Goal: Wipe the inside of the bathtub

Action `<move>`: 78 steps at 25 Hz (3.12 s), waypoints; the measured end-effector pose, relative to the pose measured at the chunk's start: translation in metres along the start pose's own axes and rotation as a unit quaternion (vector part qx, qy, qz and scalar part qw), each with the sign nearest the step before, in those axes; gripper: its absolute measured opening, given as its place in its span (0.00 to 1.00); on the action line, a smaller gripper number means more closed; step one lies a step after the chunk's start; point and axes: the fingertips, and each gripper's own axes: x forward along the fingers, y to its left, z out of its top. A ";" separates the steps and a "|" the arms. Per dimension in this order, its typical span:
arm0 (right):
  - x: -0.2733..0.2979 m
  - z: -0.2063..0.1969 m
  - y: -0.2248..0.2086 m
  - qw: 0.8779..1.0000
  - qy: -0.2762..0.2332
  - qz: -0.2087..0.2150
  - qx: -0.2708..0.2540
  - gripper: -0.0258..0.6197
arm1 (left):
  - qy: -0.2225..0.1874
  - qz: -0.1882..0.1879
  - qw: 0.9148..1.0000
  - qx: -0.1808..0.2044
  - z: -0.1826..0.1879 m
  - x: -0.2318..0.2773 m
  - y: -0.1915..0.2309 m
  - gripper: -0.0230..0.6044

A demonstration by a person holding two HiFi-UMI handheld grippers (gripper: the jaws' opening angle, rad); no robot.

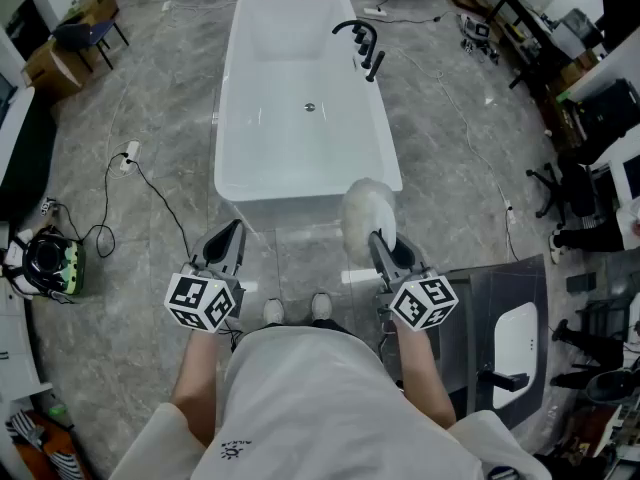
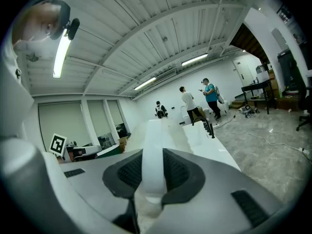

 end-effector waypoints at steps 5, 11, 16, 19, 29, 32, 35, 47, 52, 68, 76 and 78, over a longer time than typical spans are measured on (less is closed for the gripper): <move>0.016 0.000 0.008 1.000 0.005 0.002 -0.025 0.19 | 0.000 -0.001 1.000 0.013 0.004 0.010 -0.001 0.05; 0.033 0.001 0.022 0.999 0.007 0.012 -0.038 0.19 | -0.001 -0.011 1.000 0.015 0.007 0.019 -0.003 0.05; 0.040 0.003 0.033 0.999 0.008 0.021 -0.036 0.19 | -0.006 -0.017 1.000 0.011 0.012 0.015 0.004 0.05; 0.044 0.002 0.039 0.999 0.009 0.019 -0.036 0.19 | -0.005 -0.022 1.000 0.011 0.012 0.012 0.011 0.05; 0.057 -0.006 0.053 1.000 0.009 -0.004 -0.029 0.19 | 0.003 -0.032 0.999 0.018 0.009 0.006 0.035 0.04; 0.060 -0.011 0.061 1.000 0.011 -0.007 -0.029 0.19 | 0.008 -0.036 0.999 0.017 0.004 0.001 0.043 0.04; 0.062 -0.016 0.069 0.999 0.015 -0.008 -0.030 0.19 | 0.005 -0.037 0.999 0.011 0.002 -0.006 0.052 0.05; 0.074 -0.025 0.069 0.999 0.025 -0.012 -0.022 0.19 | 0.005 -0.039 0.999 0.001 -0.004 -0.006 0.068 0.05; 0.087 -0.021 0.061 1.000 0.024 -0.003 -0.016 0.19 | 0.012 -0.034 0.999 0.006 -0.004 0.006 0.070 0.05; 0.170 0.009 -0.010 0.998 0.050 0.037 -0.005 0.19 | 0.016 -0.016 1.000 0.002 0.016 0.103 0.083 0.05; 0.213 0.021 -0.055 0.994 0.080 0.070 0.010 0.19 | 0.034 0.003 0.999 0.006 0.027 0.157 0.081 0.05; 0.223 0.023 -0.064 0.993 0.089 0.078 0.017 0.19 | 0.039 0.014 0.999 0.003 0.028 0.165 0.086 0.05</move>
